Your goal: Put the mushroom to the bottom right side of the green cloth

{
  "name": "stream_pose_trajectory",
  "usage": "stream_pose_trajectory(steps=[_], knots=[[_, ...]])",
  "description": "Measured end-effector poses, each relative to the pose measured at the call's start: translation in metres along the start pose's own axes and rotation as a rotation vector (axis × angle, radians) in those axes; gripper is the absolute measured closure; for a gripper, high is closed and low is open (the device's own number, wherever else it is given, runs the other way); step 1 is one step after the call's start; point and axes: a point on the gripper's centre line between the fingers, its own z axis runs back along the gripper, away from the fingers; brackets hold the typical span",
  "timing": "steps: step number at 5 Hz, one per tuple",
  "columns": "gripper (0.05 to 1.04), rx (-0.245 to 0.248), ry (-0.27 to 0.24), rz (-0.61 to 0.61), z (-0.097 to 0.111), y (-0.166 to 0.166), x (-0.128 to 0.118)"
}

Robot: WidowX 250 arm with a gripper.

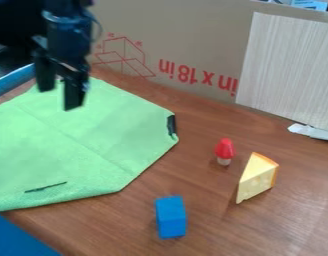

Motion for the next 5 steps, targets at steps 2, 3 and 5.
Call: stream_pose_trajectory(steps=[2,3,5], knots=[[0.083,0.045,-0.185,-0.243,-0.029,-0.063,0.04],[0.083,-0.037,-0.324,-0.279,-0.015,-0.092,0.058],[0.083,-0.185,-0.4,-0.298,0.022,-0.127,0.085]])
